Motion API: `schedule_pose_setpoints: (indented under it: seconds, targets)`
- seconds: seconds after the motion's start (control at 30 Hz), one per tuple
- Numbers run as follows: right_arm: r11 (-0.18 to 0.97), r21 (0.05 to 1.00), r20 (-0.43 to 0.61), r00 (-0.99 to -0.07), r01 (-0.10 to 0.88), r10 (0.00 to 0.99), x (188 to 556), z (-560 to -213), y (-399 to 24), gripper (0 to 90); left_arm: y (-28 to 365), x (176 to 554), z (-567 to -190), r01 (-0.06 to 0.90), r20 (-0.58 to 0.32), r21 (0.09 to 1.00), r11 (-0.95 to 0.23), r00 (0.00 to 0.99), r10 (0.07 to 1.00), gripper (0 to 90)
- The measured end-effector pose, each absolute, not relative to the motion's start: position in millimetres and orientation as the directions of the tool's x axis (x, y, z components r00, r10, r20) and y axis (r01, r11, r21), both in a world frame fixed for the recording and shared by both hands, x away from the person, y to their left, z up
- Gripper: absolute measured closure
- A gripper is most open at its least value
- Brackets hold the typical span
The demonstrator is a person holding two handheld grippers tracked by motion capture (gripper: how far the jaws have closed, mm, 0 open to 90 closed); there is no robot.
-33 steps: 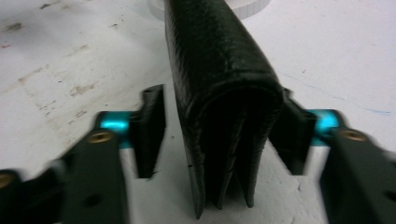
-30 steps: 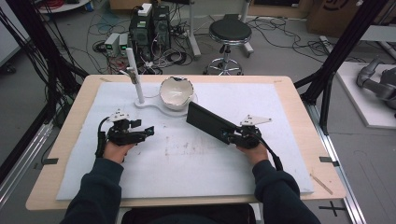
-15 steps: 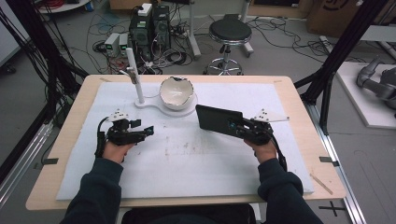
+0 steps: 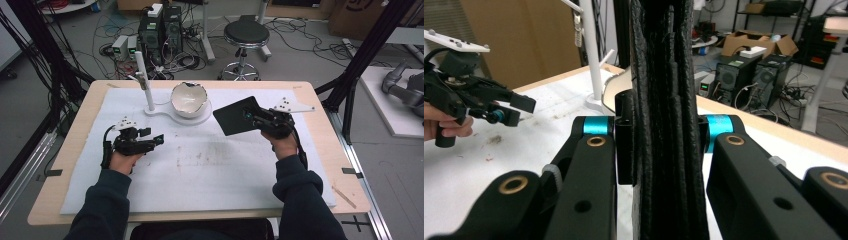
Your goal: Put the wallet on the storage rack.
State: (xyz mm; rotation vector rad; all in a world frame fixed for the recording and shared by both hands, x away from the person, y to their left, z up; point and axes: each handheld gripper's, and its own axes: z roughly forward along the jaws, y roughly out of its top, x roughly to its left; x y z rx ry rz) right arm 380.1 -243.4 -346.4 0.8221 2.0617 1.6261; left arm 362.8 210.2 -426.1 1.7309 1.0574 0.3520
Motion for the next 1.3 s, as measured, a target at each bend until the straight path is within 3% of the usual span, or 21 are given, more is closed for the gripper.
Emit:
schedule_pose_setpoints:
  seconds: [0.6,1.0,1.3]
  targets:
    - [0.275,0.959,-0.106,-0.821,0.063,0.561,435,-269,-176,74.8,235,358,-420,0.449,-0.245,0.893,-0.028,0.540,0.805,31.1]
    - [0.392,0.920,-0.216,-0.836,-0.001,0.505,470,-259,-134,74.7,241,358,-421,0.452,-0.262,0.892,-0.007,0.530,0.807,31.1]
    - [0.537,0.837,-0.360,-0.845,-0.105,0.396,478,-267,-120,74.7,243,357,-422,0.453,-0.268,0.891,0.002,0.524,0.808,31.1]
